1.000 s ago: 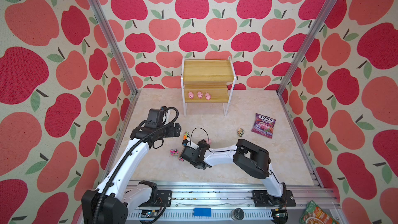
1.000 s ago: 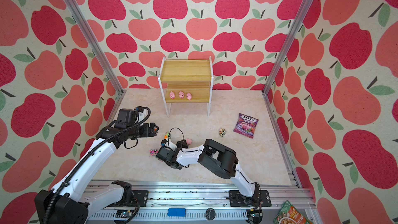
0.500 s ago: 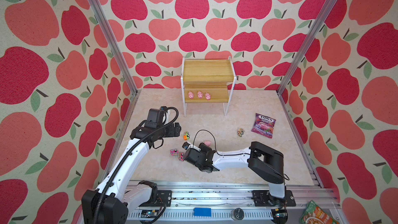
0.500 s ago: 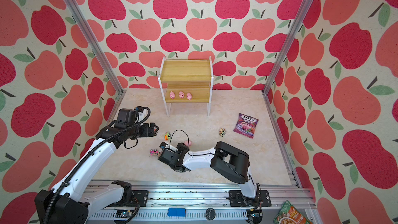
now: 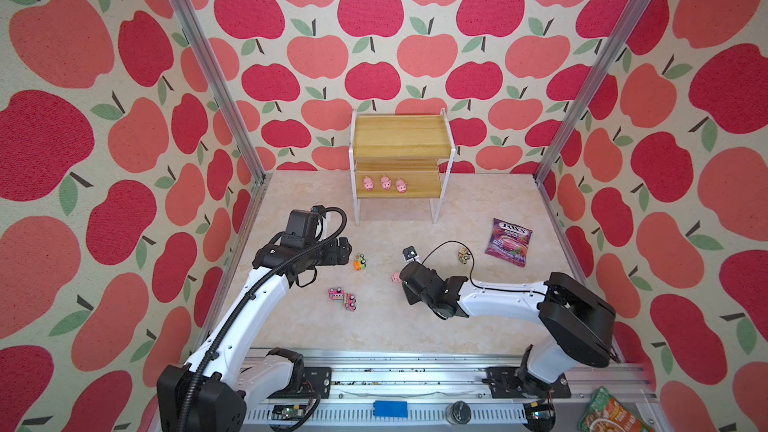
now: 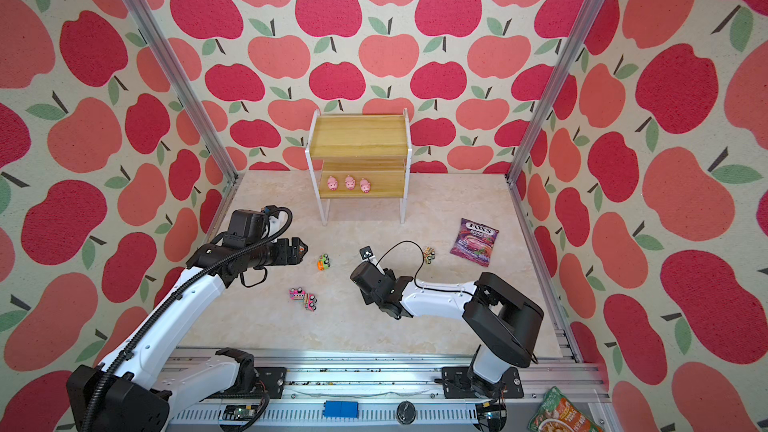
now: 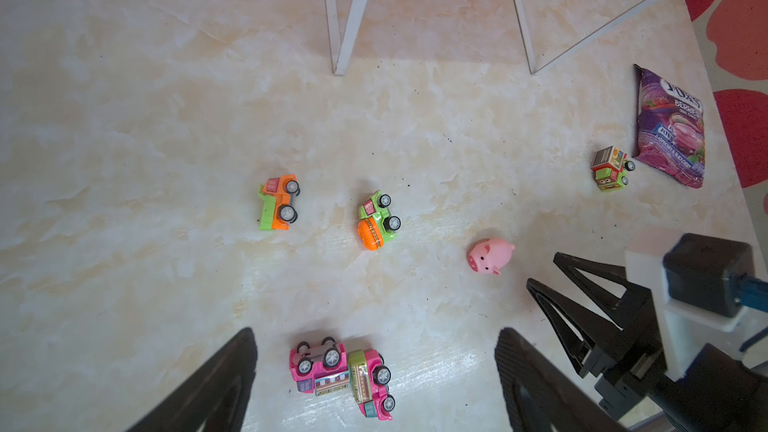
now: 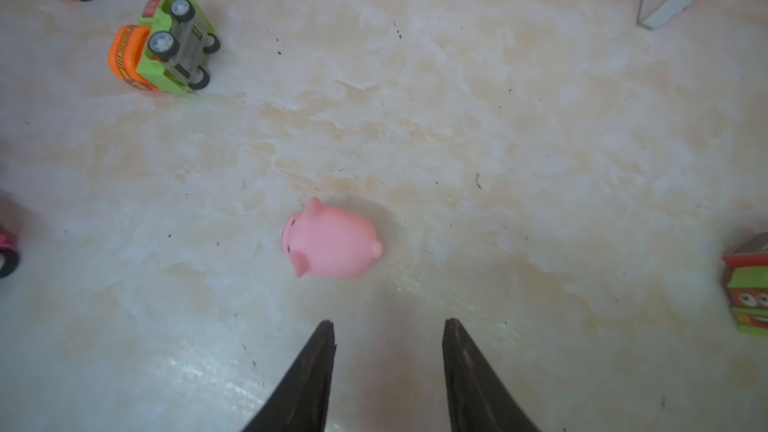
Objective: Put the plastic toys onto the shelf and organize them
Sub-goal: 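Raise the open right gripper and position it above the pink pig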
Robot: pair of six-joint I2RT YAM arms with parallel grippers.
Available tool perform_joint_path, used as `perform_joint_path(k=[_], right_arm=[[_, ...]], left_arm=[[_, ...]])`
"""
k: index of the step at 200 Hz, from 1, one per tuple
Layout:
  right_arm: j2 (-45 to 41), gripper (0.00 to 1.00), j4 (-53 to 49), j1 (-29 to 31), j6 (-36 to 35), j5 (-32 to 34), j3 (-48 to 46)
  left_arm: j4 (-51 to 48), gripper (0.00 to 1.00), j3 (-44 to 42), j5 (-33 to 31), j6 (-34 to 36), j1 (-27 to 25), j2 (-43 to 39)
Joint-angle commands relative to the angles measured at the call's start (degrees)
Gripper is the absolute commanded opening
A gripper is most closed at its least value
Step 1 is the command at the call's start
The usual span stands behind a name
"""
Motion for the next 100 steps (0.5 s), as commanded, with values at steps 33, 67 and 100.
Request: perform_joint_path(k=[33,67,100], right_arm=[[0.6,0.43,2.6,-0.5,10.8,-6.2,-2.7],[4.2,0.43,3.5,-1.5,11.5,-5.2,-1.3],[7.8,0.42,2.8,-3.4,9.9,-4.5,2.0]], left_arm=[[-0.4,0.92,-0.2,-0.9,0.6,-1.4,-0.2],[-0.5,0.92,-0.3,-1.3,0.7,-2.0,-0.3],[-0.7,0.92,-0.4,-1.8,1.0,-2.8,-0.6]])
